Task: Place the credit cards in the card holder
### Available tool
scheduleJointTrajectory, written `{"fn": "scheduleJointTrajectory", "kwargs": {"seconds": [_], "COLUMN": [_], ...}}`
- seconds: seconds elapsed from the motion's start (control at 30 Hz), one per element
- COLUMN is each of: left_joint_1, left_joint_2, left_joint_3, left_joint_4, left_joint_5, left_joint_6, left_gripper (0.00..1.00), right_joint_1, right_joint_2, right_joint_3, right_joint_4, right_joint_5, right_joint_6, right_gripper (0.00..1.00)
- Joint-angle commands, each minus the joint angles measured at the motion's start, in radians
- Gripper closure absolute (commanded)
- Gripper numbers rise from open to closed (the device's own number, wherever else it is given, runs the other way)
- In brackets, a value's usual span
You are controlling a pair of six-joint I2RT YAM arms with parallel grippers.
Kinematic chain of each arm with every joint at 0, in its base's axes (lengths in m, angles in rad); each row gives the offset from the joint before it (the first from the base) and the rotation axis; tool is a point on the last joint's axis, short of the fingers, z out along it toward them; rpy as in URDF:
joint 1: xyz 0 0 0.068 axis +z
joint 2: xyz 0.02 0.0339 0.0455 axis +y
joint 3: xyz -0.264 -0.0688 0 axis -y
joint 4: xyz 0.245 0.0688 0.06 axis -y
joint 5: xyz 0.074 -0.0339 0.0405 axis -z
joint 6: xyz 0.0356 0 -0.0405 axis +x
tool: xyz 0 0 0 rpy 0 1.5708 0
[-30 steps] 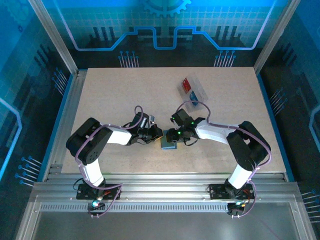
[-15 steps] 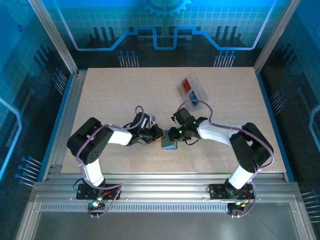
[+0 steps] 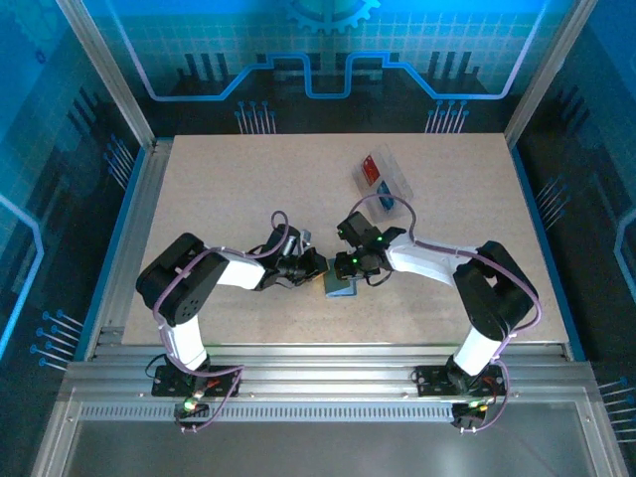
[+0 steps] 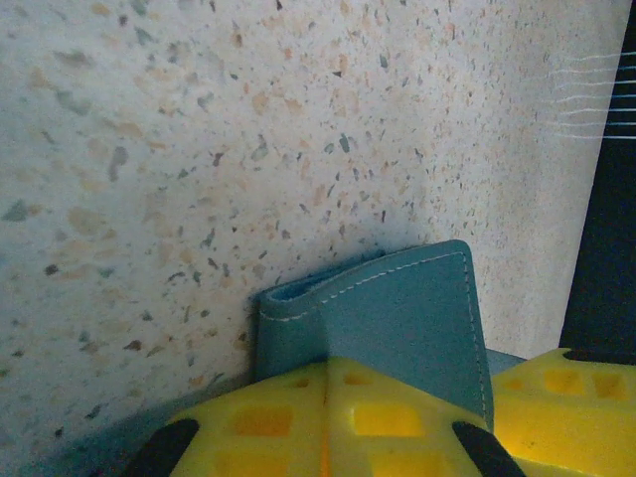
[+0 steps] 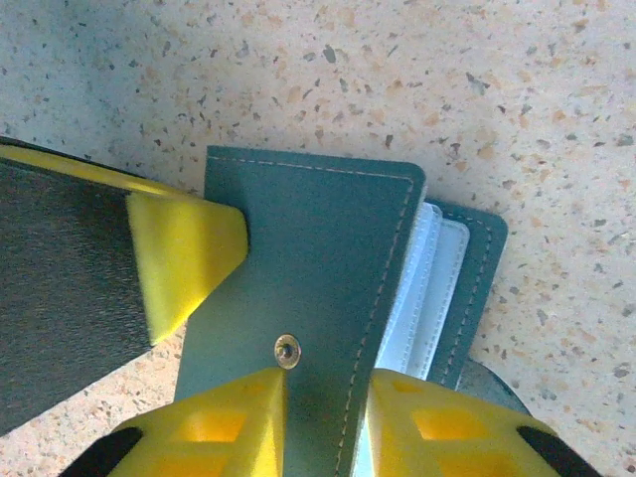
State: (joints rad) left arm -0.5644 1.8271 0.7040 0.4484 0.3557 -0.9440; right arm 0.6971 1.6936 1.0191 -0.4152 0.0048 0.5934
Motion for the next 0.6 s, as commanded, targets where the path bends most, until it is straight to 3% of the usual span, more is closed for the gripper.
{"fn": "scheduleJointTrajectory", "kwargs": {"seconds": [0.0, 0.27, 0.57], "left_joint_1": [-0.040, -0.039, -0.039], "left_joint_2": [0.090, 0.097, 0.098], "left_joint_3": [-0.041, -0.046, -0.057], "left_joint_4": [-0.225, -0.219, -0.209], "left_joint_5": [-0.025, -0.029, -0.037], "left_joint_6": [0.006, 0.002, -0.007], "left_gripper": [0.91, 0.92, 0.92], "right_joint_1": [0.019, 0.036, 0.038], "right_joint_2": [0.021, 0.035, 0.036], "right_joint_3": [0.045, 0.066, 0.067], "right_joint_4": [-0.043, -0.059, -0.039], "right_joint_5": [0.055, 0.068, 0.033], "right_joint_6": [-0.014, -0.015, -0.008], "right_gripper": [0.67, 0.62, 0.63]}}
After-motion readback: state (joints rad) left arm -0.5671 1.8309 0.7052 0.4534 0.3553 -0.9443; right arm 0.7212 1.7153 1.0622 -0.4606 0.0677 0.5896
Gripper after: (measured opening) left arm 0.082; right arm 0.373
